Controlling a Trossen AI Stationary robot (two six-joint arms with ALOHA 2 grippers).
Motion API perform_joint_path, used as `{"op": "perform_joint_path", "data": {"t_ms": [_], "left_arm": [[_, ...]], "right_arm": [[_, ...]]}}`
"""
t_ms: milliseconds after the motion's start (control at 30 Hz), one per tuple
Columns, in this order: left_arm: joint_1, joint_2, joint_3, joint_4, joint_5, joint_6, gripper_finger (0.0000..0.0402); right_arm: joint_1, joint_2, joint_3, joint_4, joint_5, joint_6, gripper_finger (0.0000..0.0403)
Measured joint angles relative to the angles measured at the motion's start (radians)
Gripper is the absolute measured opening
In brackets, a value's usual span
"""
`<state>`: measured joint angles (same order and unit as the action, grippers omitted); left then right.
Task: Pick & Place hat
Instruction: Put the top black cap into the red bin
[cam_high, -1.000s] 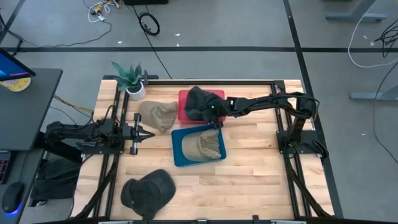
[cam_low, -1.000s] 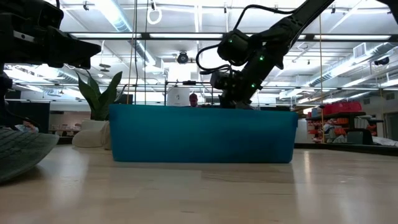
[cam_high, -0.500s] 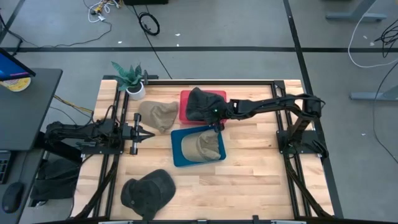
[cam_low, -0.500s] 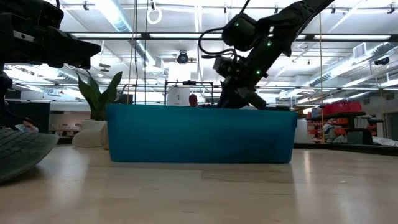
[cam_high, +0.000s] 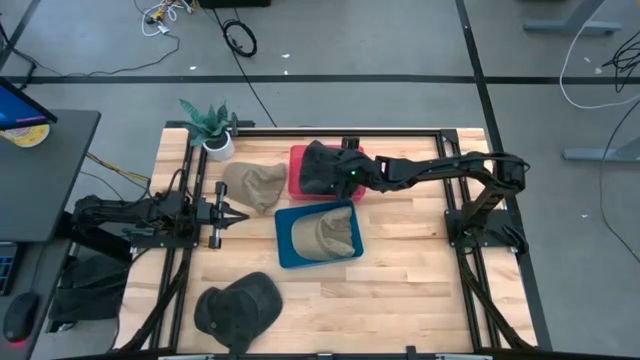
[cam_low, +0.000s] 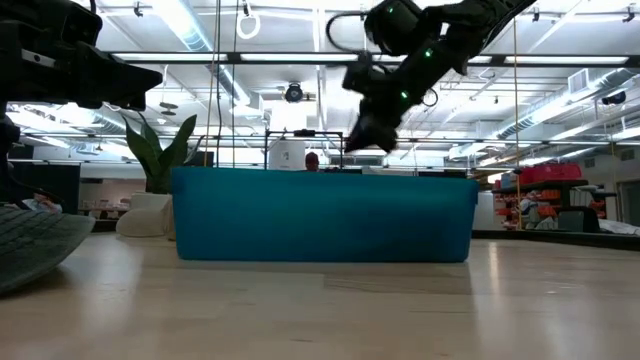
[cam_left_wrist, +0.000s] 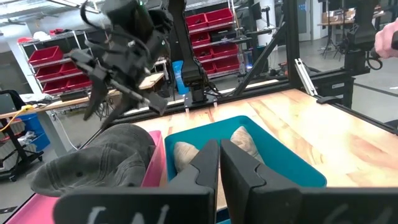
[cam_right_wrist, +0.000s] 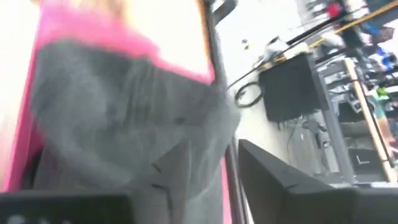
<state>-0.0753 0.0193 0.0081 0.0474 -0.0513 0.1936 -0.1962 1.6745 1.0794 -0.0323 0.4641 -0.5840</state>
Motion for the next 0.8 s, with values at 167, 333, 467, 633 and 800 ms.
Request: {"op": "perform_joint_path", "data": {"t_ms": [167, 333, 467, 633, 800], "left_arm": [[0.0, 0.0, 0.0, -0.007, 0.001, 0.0, 0.0018], [0.0, 0.004, 0.0, -0.007, 0.0, 0.0, 0.0018], [0.0, 0.005, 0.0, -0.007, 0.0, 0.0, 0.0018], [0.0, 0.006, 0.0, -0.006, 0.0, 0.0, 0.0018], [0.0, 0.007, 0.0, -0.008, 0.001, 0.0, 0.0018]], "right_arm": [[-0.034, -0.019, 0.001, 0.026, -0.013, 0.123, 0.0045], [-0.089, -0.014, 0.001, -0.038, -0.106, 0.294, 0.0009], [-0.129, 0.012, -0.015, -0.099, -0.217, 0.379, 0.0004], [-0.158, 0.106, -0.03, -0.16, -0.255, 0.429, 0.0002], [-0.166, 0.197, -0.038, -0.121, -0.259, 0.442, 0.0001]]}}
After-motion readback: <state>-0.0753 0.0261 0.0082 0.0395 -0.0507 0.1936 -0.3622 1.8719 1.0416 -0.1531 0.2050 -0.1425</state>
